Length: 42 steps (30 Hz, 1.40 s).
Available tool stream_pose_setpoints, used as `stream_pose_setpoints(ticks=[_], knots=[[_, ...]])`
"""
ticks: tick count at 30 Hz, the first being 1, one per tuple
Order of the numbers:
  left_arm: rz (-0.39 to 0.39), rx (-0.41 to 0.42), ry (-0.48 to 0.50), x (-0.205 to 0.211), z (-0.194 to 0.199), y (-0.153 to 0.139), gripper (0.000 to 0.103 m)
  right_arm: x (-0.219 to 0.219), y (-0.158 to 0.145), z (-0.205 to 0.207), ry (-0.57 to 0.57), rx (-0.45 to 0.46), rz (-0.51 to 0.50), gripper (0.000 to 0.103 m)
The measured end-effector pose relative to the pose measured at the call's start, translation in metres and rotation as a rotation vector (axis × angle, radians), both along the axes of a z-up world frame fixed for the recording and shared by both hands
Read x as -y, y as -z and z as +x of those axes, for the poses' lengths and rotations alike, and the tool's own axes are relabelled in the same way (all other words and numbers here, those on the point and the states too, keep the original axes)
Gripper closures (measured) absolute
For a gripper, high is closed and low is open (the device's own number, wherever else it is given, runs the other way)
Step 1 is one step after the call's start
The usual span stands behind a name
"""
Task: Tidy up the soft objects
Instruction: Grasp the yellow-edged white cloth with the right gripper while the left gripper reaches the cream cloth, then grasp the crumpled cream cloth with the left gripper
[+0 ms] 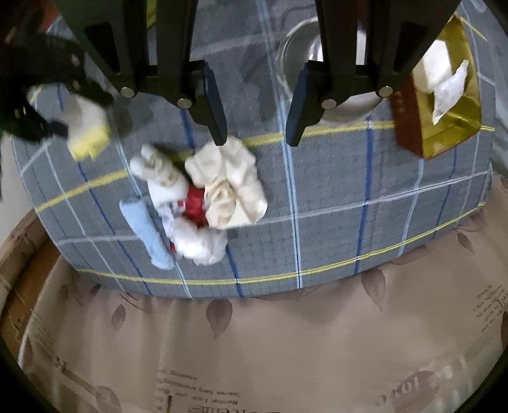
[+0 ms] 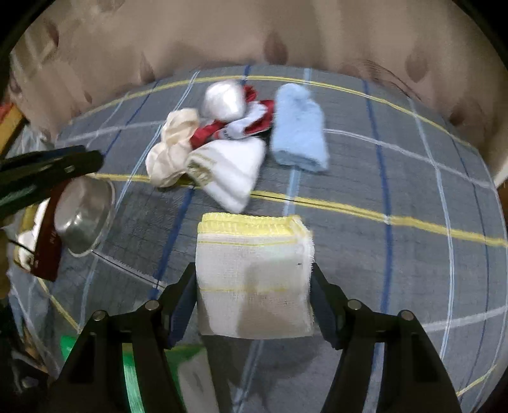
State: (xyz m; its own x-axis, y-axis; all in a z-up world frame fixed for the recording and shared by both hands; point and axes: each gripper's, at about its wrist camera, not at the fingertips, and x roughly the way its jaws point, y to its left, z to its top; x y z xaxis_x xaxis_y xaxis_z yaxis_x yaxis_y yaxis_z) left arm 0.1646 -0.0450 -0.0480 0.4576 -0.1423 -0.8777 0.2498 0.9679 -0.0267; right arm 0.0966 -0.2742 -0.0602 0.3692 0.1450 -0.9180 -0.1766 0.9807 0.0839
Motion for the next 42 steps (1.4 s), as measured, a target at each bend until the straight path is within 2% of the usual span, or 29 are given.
stream_pose_setpoints(ticks=[5, 9, 20, 28, 29, 30, 33, 42], knots=[[-0.075, -0.060, -0.032, 0.009, 0.034, 0.005, 0.064, 0.031, -0.006, -0.016, 0.066, 0.020, 0.034, 0.040], [-0.112, -0.096, -0.052, 0.016, 0.056, 0.014, 0.064, 0.053, 0.002, -0.030, 0.112, -0.005, 0.059, 0.040], [-0.113, -0.185, -0.096, 0.034, 0.095, 0.057, 0.064, 0.064, 0.027, -0.041, 0.148, -0.039, 0.112, 0.040], [-0.127, -0.182, -0.095, 0.037, 0.099, 0.075, 0.064, 0.063, 0.032, -0.040, 0.139, -0.039, 0.117, 0.039], [-0.123, -0.178, -0.090, 0.037, 0.098, 0.075, 0.067, 0.063, 0.033, -0.041, 0.138, -0.038, 0.117, 0.039], [-0.124, -0.178, -0.089, 0.037, 0.097, 0.075, 0.082, 0.064, 0.033, -0.041, 0.135, -0.039, 0.117, 0.039], [-0.129, -0.185, -0.096, 0.034, 0.095, 0.074, 0.093, 0.064, 0.033, -0.040, 0.132, -0.037, 0.116, 0.038], [-0.120, -0.125, -0.066, 0.026, 0.071, 0.042, 0.094, 0.060, 0.035, -0.040, 0.130, -0.030, 0.091, 0.038]])
